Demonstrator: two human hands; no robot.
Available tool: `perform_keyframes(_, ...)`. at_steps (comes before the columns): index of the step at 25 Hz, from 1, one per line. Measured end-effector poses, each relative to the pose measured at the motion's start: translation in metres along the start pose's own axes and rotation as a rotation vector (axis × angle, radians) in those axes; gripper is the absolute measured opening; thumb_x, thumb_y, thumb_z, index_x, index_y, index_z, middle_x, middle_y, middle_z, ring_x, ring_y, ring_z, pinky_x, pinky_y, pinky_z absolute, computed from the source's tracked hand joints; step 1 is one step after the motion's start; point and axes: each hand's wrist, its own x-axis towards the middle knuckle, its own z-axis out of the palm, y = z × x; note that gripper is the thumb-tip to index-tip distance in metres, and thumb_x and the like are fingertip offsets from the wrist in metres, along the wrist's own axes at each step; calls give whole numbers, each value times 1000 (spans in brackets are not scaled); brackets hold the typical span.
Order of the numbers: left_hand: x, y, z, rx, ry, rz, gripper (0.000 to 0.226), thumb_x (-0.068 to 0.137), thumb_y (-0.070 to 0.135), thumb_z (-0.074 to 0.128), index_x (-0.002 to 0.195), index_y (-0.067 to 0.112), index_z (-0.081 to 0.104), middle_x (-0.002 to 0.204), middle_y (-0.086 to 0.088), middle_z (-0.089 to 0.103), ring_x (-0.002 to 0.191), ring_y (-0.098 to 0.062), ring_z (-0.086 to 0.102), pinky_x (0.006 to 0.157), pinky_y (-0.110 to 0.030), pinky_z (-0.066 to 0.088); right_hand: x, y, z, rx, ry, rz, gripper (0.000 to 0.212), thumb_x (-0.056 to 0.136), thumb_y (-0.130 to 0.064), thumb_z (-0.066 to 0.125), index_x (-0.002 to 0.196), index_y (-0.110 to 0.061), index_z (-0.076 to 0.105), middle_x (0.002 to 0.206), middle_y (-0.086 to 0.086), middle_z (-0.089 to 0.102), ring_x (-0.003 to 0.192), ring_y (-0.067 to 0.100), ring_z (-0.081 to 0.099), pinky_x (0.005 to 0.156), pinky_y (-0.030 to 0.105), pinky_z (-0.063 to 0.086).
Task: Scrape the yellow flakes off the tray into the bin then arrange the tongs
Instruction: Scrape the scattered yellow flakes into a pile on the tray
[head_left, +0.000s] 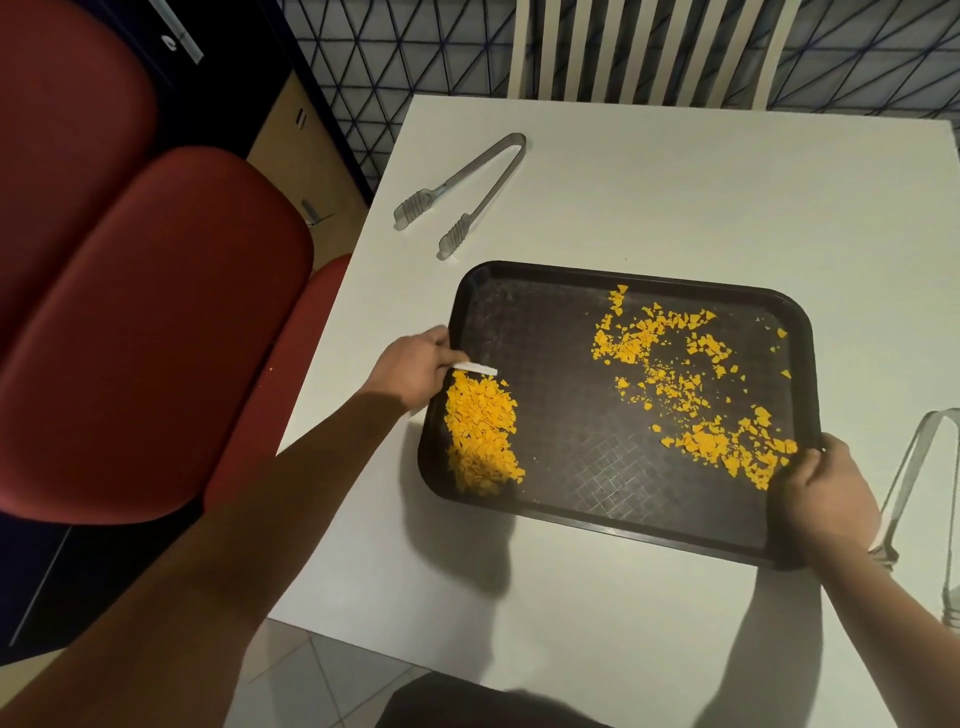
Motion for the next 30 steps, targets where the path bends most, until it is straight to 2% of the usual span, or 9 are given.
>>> perform_keyframes(3, -17, 4, 1, -48, -33, 10, 30, 93, 17, 47, 117, 19, 65, 103, -12, 55, 91, -31, 58, 77, -33, 45, 0, 1, 2, 0, 7, -9, 34, 89, -35, 25, 114, -20, 43, 100, 20, 63, 83, 43, 59, 68, 41, 43)
perform_keyframes(8, -24, 58, 3, -271, 256, -228, 30, 92, 12, 47, 118, 8, 61, 101, -18, 55, 86, -34, 58, 81, -37, 48, 2, 4, 4, -1, 10, -8, 24, 91, -33, 28, 108, -22, 42, 95, 20, 63, 79, 43, 59, 64, 39, 38)
perform_keyframes(12, -42, 123, 38, -305, 119, -236, 30, 95, 13, 40, 120, 8, 56, 109, -12, 55, 92, -27, 58, 81, -28, 43, 2, 6, 7, -1, 23, -25, 21, 92, -33, 29, 106, -24, 40, 93, 19, 64, 76, 42, 59, 62, 37, 37)
perform_keyframes(16, -56, 131, 51, -333, 117, -223, 12, 65, 0, 75, 75, 4, 69, 71, -8, 65, 55, -17, 62, 51, -21, 50, 3, 5, 6, 1, 17, -19, 21, 93, -32, 30, 108, -22, 41, 96, 19, 63, 79, 43, 59, 65, 40, 42)
perform_keyframes(19, -58, 122, 58, -455, 54, -462, 14, 86, 1, 53, 97, -2, 61, 97, -14, 63, 88, -26, 62, 66, -19, 47, 2, 5, 5, 11, 7, -18, 24, 94, -31, 30, 111, -20, 43, 98, 20, 63, 81, 44, 59, 68, 42, 44)
perform_keyframes(21, -54, 126, 55, -361, 165, -516, 21, 94, 8, 40, 107, 2, 54, 111, -12, 56, 100, -29, 55, 67, -21, 39, 2, 3, 4, 16, 6, -24, 26, 94, -30, 31, 112, -17, 43, 99, 20, 63, 82, 44, 59, 68, 42, 44)
perform_keyframes(25, -37, 143, 50, -382, 132, -486, 24, 95, 12, 39, 111, 2, 52, 117, -15, 54, 105, -32, 53, 82, -36, 43, 0, 1, 1, 24, -10, -2, 27, 95, -29, 32, 116, -17, 44, 103, 20, 63, 86, 44, 59, 71, 44, 45)
perform_keyframes(28, -36, 124, 48, -615, 205, -730, 25, 93, 7, 38, 115, 4, 52, 116, -13, 54, 107, -28, 54, 84, -32, 44, -1, -2, -1, 42, -16, 5, 29, 95, -27, 33, 118, -15, 45, 105, 20, 63, 88, 44, 59, 73, 44, 45)
perform_keyframes(30, -48, 129, 46, -498, 214, -553, 26, 85, -3, 43, 102, 5, 63, 98, -8, 62, 93, -19, 60, 79, -23, 45, 0, -4, -3, 44, -19, 13, 29, 95, -27, 33, 118, -15, 46, 103, 20, 63, 87, 44, 59, 71, 42, 44)
